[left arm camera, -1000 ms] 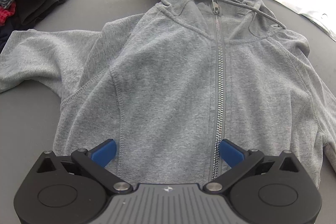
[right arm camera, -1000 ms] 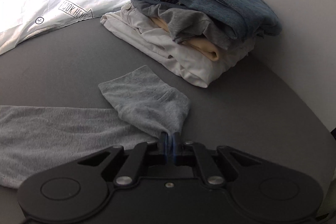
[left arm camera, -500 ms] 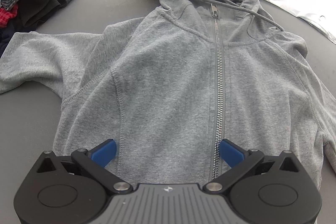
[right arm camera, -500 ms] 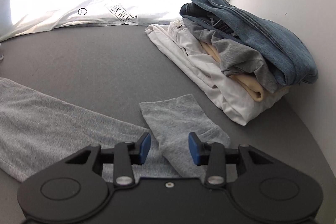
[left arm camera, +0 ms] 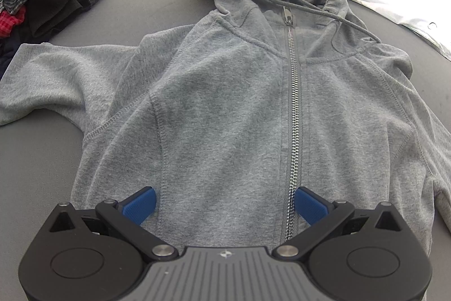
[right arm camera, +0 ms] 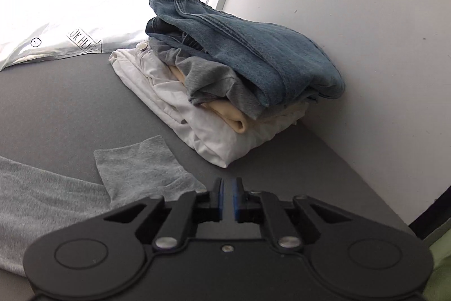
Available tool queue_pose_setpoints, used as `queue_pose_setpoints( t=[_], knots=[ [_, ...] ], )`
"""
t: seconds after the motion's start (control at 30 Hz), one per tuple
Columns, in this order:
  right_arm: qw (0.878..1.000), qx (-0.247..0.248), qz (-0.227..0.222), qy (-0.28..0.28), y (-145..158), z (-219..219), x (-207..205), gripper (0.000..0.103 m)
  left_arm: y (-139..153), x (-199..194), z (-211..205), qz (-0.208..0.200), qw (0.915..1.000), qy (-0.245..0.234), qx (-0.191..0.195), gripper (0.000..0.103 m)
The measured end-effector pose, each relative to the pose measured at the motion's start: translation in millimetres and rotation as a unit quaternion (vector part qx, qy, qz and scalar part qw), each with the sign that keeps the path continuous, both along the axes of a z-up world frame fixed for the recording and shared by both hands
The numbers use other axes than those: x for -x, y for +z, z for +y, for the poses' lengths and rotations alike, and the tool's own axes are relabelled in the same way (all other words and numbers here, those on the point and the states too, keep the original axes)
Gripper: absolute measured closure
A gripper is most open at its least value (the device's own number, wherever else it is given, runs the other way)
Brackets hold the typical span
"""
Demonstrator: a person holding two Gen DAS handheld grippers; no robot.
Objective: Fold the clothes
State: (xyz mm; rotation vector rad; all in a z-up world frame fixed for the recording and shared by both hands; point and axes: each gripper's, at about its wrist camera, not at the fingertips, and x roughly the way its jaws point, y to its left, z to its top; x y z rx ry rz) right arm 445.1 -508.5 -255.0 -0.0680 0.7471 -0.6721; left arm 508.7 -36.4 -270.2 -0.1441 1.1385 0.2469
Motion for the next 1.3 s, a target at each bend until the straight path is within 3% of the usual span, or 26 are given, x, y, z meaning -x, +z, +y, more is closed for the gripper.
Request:
queue_pose_setpoints(
  t=[0.07,0.13,0.2,0.27,0.33,0.43,0.63,0.7,0.73,0.83,0.93,1.0,1.17,1.3],
  knots=[
    [0.999,-0.013,0.012,-0.029,-2.7,-16.2,11.6,0.095,-0.5,1.0,0.4,-0.002,1.0,0.0,-0.001,0.0],
    [0.999,-0.02,0.02,-0.02,-8.5,-20.7,16.7,0.092,-0.5,1.1,0.4,-0.003,1.0,0.001,-0.001,0.0],
    [0.999,-0.035,0.014,0.005,-9.7,-15.9,15.7,0.087,-0.4,0.4,0.6,-0.002,1.0,0.001,-0.001,0.0],
    [0.998,-0.053,0.003,0.027,-9.3,-4.7,7.2,0.066,-0.4,-0.1,0.8,0.0,1.0,0.001,-0.001,0.0],
    [0.996,-0.066,-0.001,0.064,-11.2,11.3,-8.8,0.063,-0.4,0.1,0.7,0.0,1.0,0.002,-0.001,0.0],
    [0.991,-0.045,0.018,0.123,-19.1,38.0,-36.3,0.058,-0.6,1.4,0.3,-0.004,1.0,0.003,-0.002,0.0],
    [0.984,-0.022,0.058,0.17,-34.8,60.9,-72.1,0.057,-1.3,3.0,1.0,-0.008,1.0,0.002,-0.003,0.0],
    [0.982,-0.019,0.069,0.173,-38.8,59.4,-75.8,0.066,-1.7,3.3,1.6,-0.009,1.0,0.003,-0.003,0.0],
    [0.982,-0.021,0.072,0.172,-39.6,56.5,-75.3,0.077,-1.9,3.2,1.9,-0.008,1.0,0.002,-0.003,0.0],
    [0.988,-0.027,0.051,0.146,-32.7,45.1,-64.6,0.088,-1.6,2.4,2.0,-0.007,1.0,0.002,-0.003,0.0],
    [0.995,0.003,0.03,0.09,-18.8,30.7,-45.1,0.095,-1.5,2.4,2.0,-0.007,1.0,0.002,-0.003,0.0],
    [0.999,0.012,0.02,0.04,-10.5,14.8,-28.4,0.095,-1.5,2.5,2.0,-0.008,1.0,0.002,-0.003,0.0],
    [0.997,-0.021,0.028,-0.073,-10.7,-32.4,13.8,0.095,-1.5,3.1,3.2,-0.008,1.0,0.001,-0.003,0.0],
    [0.997,-0.049,0.017,-0.055,-13.2,-35.4,25.5,0.089,-1.5,3.1,3.4,-0.009,1.0,0.001,-0.003,0.0]
  ],
)
